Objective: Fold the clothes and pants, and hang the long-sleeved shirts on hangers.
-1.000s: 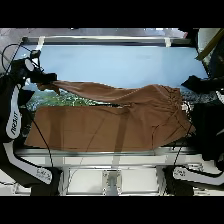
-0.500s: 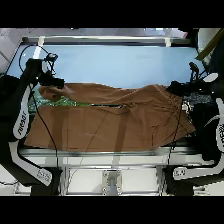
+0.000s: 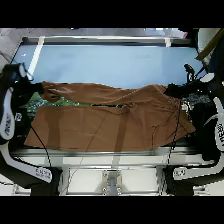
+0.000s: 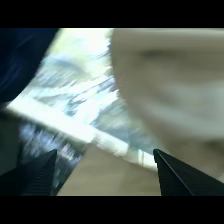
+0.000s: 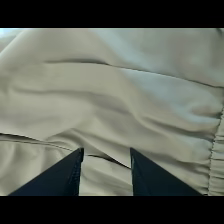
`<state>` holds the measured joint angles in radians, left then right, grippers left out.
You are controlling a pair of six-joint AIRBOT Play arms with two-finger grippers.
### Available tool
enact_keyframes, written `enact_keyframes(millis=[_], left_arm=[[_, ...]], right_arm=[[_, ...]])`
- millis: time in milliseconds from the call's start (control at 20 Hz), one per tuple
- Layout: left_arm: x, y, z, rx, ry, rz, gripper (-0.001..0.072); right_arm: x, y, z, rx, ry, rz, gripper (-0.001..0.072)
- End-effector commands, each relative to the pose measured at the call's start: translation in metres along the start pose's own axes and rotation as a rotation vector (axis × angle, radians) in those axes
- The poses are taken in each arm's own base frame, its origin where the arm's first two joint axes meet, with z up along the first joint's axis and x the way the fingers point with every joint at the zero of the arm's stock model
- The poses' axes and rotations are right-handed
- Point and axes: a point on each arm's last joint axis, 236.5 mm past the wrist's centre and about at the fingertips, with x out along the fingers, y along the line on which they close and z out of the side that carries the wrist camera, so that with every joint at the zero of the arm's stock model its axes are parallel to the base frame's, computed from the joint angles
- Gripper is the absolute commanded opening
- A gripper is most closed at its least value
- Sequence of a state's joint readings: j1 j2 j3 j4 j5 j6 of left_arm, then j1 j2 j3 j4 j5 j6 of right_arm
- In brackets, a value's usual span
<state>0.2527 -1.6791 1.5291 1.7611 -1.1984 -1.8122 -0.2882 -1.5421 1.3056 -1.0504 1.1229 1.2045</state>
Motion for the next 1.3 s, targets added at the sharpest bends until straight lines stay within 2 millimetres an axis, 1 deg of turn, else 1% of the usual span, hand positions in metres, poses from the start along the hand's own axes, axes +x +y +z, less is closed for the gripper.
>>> enact_keyframes(millis=[0,100,200,250,300,350,400,450,500,550,750,850,950,1050,1100,1150,1200,1250], left_arm=[[0.01,0.014,-0.013,-0.27,-0.034,-0.148,0.0715],[0.02,-0.012,-0.011,-0.459,-0.063,-0.341,0.0715],[0.027,-0.041,-0.007,-0.588,-0.081,-0.507,0.0714],[0.025,-0.059,-0.003,-0.62,-0.092,-0.598,0.0714],[0.02,-0.073,0.0,-0.631,-0.104,-0.672,0.0714],[0.016,-0.084,0.003,-0.642,-0.107,-0.736,0.0714],[0.015,-0.09,0.002,-0.665,-0.094,-0.767,0.0713],[0.017,-0.092,0.0,-0.672,-0.084,-0.771,0.0711],[0.018,-0.094,-0.002,-0.668,-0.079,-0.77,0.0661],[0.018,-0.096,-0.003,-0.665,-0.075,-0.771,0.0583],[0.015,-0.106,-0.007,-0.645,-0.059,-0.781,0.0582],[0.009,-0.103,-0.006,-0.646,-0.063,-0.789,0.0582],[-0.009,-0.095,-0.001,-0.619,-0.098,-0.803,0.0582],[-0.038,-0.074,0.012,-0.619,-0.18,-0.808,0.0581],[-0.053,-0.06,0.013,-0.606,-0.213,-0.801,0.0581],[-0.061,-0.053,0.004,-0.567,-0.199,-0.789,0.0581],[-0.065,-0.053,-0.015,-0.532,-0.153,-0.782,0.0582],[-0.063,-0.056,-0.03,-0.568,-0.116,-0.787,0.0581]], right_arm=[[0.0,0.001,-0.001,-0.007,0.003,0.002,0.0339],[0.0,0.003,0.0,-0.004,0.001,0.008,0.0339],[0.0,0.003,0.0,-0.002,0.0,0.011,0.0339],[0.0,0.004,0.0,0.0,0.0,0.016,0.0339],[0.0,0.006,0.0,0.004,0.0,0.023,0.0339],[0.0,0.007,0.0,0.005,0.0,0.028,0.0339],[0.0,0.007,0.0,0.005,0.0,0.028,0.0339],[0.0,0.007,0.0,0.005,0.001,0.028,0.0339],[0.0,0.007,0.0,0.006,0.001,0.029,0.0339],[0.0,0.007,0.0,0.006,0.002,0.029,0.034],[0.0,0.008,-0.001,0.011,0.004,0.033,0.0339],[0.0,0.01,-0.005,0.01,0.02,0.039,0.0339],[0.0,0.01,-0.008,0.009,0.032,0.04,0.0339],[0.0,0.01,-0.008,0.007,0.034,0.038,0.0339],[0.0,0.01,-0.008,0.007,0.033,0.038,0.0339],[0.0,0.009,-0.007,0.007,0.029,0.036,0.0339],[0.0,0.009,-0.006,0.007,0.026,0.035,0.0339],[0.0,0.008,-0.004,0.008,0.018,0.033,0.0339]])
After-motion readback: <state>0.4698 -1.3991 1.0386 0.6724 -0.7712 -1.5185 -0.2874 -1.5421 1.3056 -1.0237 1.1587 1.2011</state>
